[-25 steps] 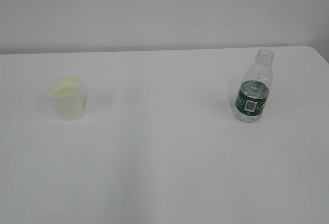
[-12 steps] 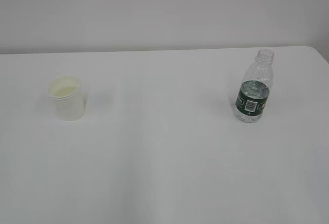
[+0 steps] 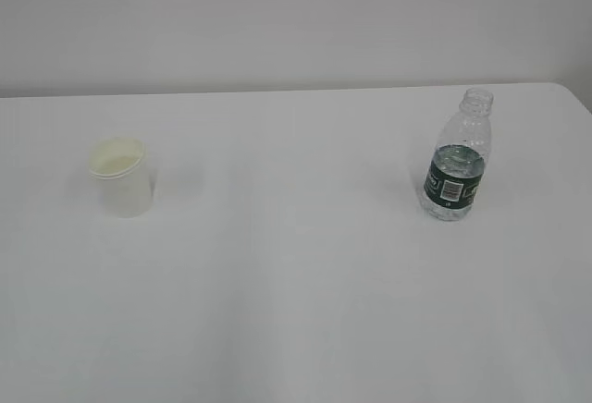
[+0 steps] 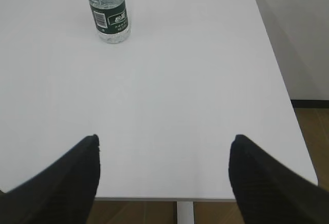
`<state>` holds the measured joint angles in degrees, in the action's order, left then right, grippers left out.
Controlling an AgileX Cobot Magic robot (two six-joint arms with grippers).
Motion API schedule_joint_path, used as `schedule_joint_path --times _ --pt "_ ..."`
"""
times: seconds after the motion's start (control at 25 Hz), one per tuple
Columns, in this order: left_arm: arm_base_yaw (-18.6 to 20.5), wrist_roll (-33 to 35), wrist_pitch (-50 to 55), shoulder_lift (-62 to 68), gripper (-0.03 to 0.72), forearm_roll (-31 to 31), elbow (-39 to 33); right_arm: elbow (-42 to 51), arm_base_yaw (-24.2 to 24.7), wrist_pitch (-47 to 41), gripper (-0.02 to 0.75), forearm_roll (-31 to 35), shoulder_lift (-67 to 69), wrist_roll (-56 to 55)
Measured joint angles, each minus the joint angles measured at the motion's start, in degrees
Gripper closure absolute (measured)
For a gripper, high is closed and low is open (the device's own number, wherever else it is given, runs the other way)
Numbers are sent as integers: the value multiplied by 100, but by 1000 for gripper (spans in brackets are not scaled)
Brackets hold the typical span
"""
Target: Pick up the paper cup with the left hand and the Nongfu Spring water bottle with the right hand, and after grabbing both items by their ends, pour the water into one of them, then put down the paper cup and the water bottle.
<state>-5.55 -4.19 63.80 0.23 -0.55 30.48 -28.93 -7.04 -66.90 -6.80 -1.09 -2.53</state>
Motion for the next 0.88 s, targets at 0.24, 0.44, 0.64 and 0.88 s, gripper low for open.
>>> schedule_joint_path --times 0.24,0.44,0.64,0.88 --pt "0 0 -10 0 238 12 -13 37 0 71 148 -11 0 0" --pt "0 0 -10 0 238 21 -13 37 0 75 148 -11 0 0" --pt "0 0 -10 0 238 21 -13 37 0 75 148 -11 0 0" --pt "0 0 -10 0 238 21 -13 37 0 75 148 -11 0 0"
